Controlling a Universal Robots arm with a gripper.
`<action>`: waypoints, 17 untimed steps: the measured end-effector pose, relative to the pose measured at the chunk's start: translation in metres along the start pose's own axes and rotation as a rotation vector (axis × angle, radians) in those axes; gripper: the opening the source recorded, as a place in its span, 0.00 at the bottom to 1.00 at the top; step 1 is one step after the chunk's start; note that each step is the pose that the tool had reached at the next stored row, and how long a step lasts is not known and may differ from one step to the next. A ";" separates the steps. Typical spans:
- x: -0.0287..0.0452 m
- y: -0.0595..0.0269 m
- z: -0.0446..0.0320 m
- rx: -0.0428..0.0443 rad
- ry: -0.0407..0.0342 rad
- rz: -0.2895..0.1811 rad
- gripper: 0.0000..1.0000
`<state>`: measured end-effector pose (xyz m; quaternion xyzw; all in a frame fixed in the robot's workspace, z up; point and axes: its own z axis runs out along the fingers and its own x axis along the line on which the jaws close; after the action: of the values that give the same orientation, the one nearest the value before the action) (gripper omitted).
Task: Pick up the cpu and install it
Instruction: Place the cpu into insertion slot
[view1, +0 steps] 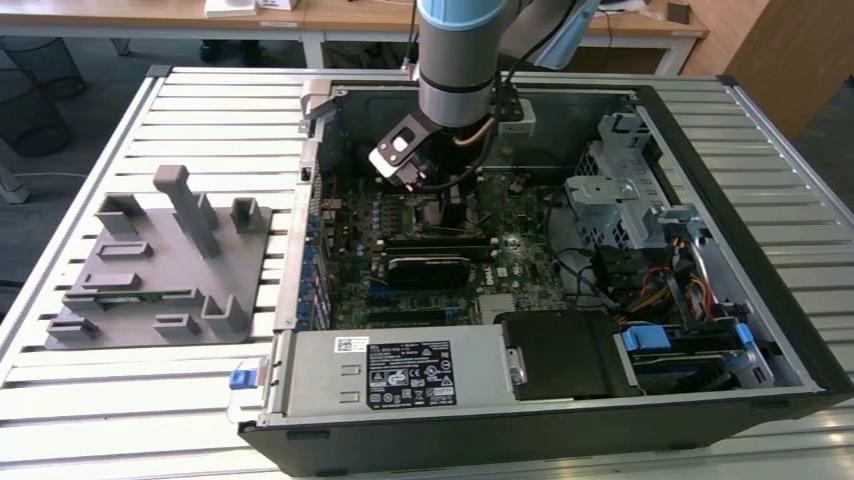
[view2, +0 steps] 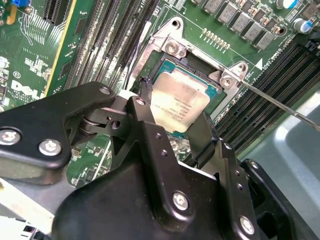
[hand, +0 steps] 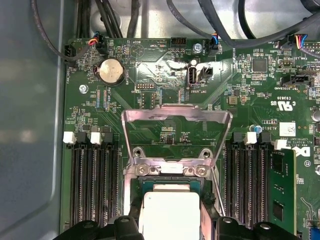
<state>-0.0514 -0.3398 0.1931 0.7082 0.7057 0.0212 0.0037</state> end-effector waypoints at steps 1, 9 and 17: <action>0.0000 0.0000 0.0001 0.0000 0.0000 0.000 0.53; 0.0000 0.0000 0.0002 0.0000 0.0000 0.000 0.53; 0.0000 0.0000 0.0002 0.0000 0.0001 0.000 0.60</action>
<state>-0.0514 -0.3398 0.1929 0.7082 0.7057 0.0213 0.0037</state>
